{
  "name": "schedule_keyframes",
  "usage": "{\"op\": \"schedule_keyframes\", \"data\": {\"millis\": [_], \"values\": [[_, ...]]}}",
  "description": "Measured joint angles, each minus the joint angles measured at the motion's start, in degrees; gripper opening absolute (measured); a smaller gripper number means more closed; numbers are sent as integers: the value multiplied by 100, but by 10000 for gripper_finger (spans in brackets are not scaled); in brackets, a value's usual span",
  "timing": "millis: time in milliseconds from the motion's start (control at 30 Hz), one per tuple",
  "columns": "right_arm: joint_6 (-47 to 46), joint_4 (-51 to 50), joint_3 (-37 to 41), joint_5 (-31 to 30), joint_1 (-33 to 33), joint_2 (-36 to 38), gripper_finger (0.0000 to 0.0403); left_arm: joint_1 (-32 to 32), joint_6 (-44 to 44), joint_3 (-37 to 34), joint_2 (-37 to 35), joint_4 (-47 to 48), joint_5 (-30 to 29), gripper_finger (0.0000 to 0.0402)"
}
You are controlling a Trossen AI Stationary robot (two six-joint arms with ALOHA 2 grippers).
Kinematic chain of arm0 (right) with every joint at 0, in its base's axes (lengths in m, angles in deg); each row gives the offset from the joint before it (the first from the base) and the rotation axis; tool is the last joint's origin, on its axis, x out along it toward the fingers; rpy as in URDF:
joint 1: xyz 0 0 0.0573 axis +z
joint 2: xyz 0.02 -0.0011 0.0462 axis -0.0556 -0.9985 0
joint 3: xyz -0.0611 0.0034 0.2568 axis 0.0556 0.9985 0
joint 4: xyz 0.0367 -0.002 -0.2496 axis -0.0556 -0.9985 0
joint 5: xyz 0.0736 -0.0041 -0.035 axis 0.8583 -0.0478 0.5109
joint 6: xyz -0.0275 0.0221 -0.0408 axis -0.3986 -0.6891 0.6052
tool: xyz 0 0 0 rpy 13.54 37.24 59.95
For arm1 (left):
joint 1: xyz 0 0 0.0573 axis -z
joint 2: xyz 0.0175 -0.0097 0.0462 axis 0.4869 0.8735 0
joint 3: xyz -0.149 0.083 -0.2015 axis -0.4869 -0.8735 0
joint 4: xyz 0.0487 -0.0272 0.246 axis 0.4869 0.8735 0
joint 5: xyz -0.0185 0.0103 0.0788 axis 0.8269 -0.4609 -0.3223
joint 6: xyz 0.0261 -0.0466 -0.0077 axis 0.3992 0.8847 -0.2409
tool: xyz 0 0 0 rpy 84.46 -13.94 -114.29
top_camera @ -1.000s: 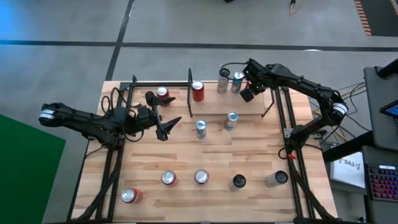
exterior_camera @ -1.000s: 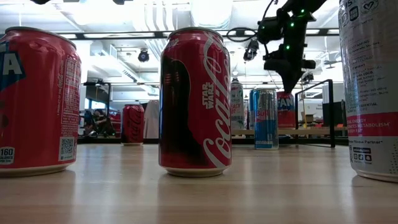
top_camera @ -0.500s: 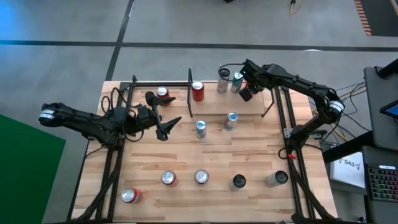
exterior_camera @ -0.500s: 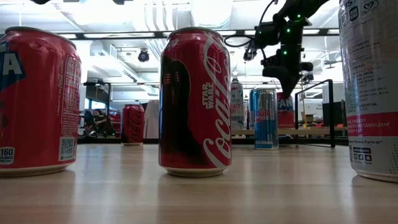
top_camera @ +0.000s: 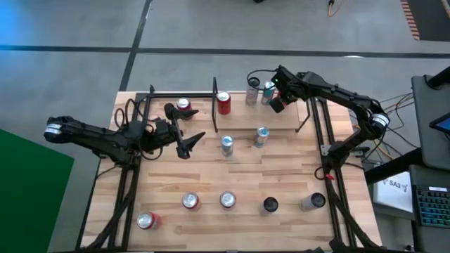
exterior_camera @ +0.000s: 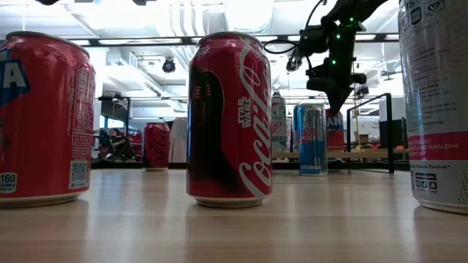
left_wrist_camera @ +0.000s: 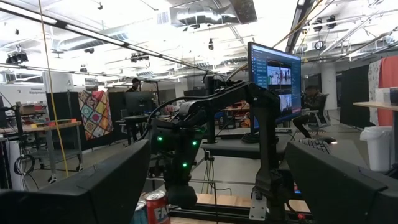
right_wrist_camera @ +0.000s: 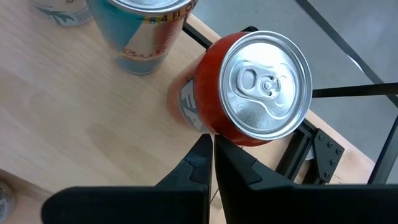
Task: Place canned beverage on shelf
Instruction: Put the red soda can on the shelf
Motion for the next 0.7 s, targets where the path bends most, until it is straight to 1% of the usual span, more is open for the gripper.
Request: {"op": "schedule_keyframes", "data": {"millis": [500,700], "values": [[3,97,0,-3,-1,0,9,0,0,1,0,4,0,359],[3,98,2,-96,-2,0,9,0,0,0,0,6,0,359]]}}
